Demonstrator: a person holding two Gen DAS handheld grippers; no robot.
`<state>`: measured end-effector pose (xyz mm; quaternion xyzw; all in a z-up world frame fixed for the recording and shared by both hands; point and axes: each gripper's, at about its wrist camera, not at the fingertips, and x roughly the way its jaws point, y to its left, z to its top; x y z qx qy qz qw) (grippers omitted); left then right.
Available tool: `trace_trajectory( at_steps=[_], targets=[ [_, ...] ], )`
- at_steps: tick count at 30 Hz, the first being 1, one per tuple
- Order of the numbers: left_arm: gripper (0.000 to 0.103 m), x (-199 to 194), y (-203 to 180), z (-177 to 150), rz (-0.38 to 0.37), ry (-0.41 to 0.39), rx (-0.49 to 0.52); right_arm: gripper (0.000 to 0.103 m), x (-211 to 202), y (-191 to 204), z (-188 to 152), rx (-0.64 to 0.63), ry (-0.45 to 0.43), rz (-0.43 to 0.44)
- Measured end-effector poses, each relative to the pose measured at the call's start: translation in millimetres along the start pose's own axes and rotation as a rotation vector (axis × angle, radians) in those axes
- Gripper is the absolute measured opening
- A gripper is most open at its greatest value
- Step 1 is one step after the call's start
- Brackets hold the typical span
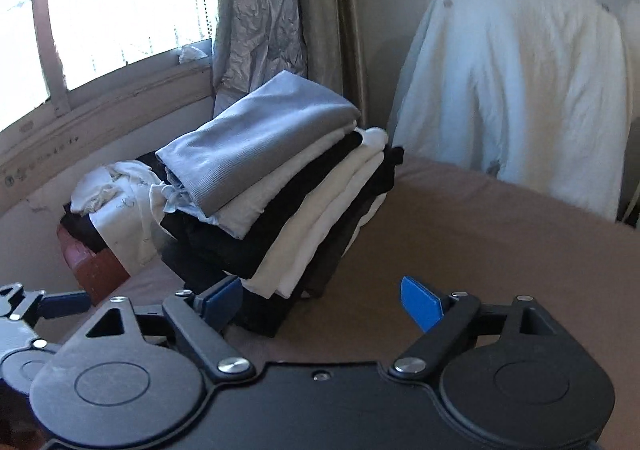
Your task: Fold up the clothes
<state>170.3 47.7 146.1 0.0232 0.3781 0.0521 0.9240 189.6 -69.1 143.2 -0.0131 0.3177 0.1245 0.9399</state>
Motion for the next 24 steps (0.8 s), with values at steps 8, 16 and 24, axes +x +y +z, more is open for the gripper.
trace_trajectory(
  at_steps=[8,16,24],
  targets=[
    [0.103,-11.0,-4.2,-3.9,0.059,-0.081,0.022,0.096,-13.0,12.2,-12.3,-0.059,-0.017,-0.046],
    [0.103,19.8,0.9,-67.7,0.107,-0.111,0.028,0.099,3.0,-3.9,-39.7,-0.033,-0.017,-0.125],
    [0.103,24.5,15.9,-72.5,0.061,-0.160,-0.074,0.099,11.7,5.6,-51.0,-0.070,-0.005,-0.082]
  ],
)
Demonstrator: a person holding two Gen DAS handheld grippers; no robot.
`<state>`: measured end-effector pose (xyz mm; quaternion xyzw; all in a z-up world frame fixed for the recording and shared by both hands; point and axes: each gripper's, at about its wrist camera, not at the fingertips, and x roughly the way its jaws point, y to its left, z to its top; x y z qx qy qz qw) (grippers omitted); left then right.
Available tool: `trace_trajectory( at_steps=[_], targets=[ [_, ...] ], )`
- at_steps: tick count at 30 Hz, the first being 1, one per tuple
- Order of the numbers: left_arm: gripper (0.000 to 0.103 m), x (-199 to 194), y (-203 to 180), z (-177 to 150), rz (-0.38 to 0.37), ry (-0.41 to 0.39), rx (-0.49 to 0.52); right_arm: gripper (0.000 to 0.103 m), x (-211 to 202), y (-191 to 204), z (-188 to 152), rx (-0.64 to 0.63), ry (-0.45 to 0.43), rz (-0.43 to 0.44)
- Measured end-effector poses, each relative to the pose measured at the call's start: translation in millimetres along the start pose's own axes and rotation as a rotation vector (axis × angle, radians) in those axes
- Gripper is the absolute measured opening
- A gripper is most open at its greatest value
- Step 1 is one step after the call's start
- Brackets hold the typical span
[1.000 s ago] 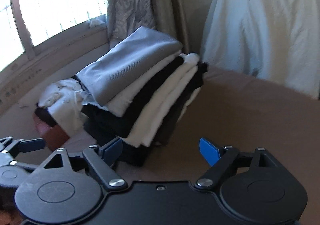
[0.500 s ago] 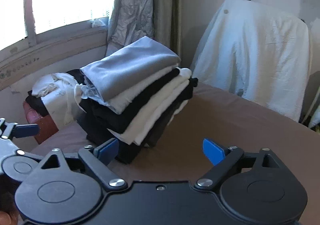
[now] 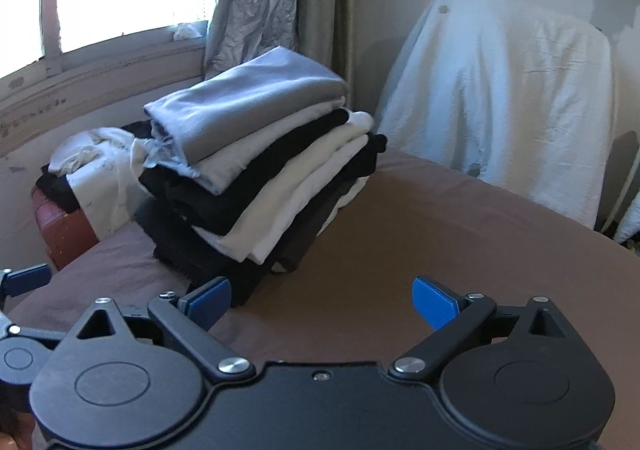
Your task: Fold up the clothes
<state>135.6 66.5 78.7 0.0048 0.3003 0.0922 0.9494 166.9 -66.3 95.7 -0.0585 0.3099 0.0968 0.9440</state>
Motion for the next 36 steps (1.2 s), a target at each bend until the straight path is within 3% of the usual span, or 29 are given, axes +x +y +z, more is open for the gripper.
trace_trajectory(
  at_steps=[8,15,36],
  targets=[
    [0.103,3.9,-7.9,-5.7,-0.003,0.019,-0.003,0.099,-1.1,17.2,-10.6,-0.082,-0.027,-0.029],
    [0.103,4.9,-14.6,-9.6,0.046,-0.009,0.048,0.099,7.7,20.3,-14.4,-0.059,0.013,0.005],
    [0.103,10.7,-16.4,-11.4,0.047,0.035,0.055,0.099,17.1,22.1,-20.6,-0.042,0.032,0.001]
  ],
)
